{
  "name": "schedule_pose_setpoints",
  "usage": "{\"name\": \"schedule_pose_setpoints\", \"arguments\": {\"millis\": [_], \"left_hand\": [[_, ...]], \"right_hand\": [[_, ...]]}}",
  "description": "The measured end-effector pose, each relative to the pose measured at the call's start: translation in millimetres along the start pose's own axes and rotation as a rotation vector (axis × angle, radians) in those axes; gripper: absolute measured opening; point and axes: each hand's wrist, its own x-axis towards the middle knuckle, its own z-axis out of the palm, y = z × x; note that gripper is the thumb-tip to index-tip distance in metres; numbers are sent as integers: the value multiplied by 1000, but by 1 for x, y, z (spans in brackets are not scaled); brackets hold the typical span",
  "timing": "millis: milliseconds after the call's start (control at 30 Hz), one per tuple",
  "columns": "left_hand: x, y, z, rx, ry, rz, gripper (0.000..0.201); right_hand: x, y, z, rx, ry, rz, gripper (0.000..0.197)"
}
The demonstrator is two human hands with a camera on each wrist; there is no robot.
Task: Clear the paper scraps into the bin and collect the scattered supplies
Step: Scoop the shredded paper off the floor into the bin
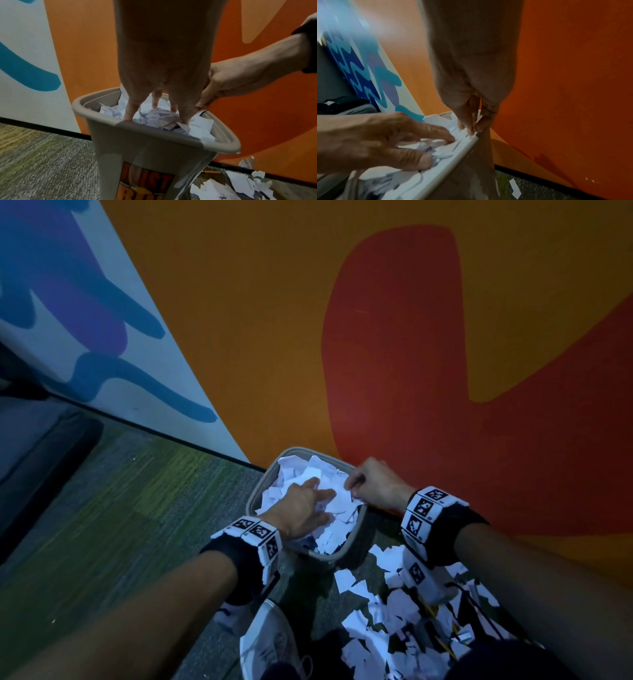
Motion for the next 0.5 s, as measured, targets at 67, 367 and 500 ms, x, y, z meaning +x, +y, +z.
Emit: {"name": "schedule_pose_setpoints", "arguments": {"millis": [67, 367, 500], "left_hand": [[2, -5, 5, 14, -89, -48, 40], [10, -16, 9, -88, -117, -168, 45], [13, -9, -9, -67, -120, -132, 19]], "right_hand": [[0, 1, 5, -39, -92, -38, 16], [-1, 9, 3, 13, 5, -50, 29], [-4, 10, -2, 29, 44, -73, 28]]}}
